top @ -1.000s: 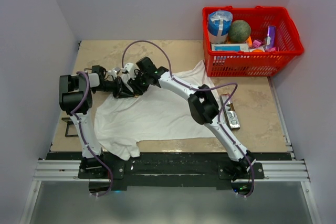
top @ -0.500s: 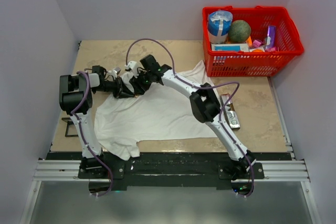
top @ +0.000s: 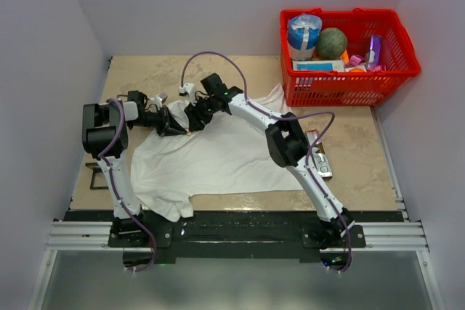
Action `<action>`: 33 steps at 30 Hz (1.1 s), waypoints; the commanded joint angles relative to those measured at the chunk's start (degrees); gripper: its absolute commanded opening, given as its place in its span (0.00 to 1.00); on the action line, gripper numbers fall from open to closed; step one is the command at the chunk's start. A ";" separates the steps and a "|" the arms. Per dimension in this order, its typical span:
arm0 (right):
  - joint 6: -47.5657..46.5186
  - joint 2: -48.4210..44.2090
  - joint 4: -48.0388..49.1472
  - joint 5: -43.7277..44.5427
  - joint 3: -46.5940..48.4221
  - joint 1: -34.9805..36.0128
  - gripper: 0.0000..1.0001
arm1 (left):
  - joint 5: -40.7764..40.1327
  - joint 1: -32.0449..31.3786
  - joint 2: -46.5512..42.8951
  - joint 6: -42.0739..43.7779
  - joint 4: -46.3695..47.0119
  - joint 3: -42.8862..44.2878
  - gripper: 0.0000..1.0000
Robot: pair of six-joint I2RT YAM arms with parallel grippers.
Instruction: Remove the brooch from the garment
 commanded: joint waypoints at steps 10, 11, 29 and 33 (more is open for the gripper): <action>-6.74 -5.83 -8.11 6.29 -6.88 0.49 0.55 | 2.58 0.49 -2.15 0.43 4.40 0.12 0.01; -8.24 -8.20 -7.85 6.38 -8.89 0.49 0.55 | 2.59 1.10 -2.25 0.08 4.41 0.12 0.01; -28.39 -15.51 -2.50 9.19 -9.24 3.48 0.48 | -0.75 4.45 -10.68 4.02 1.86 0.64 0.20; -26.37 -17.54 5.85 9.11 -14.44 4.18 0.47 | -1.90 4.36 -11.91 7.10 -1.65 1.79 0.20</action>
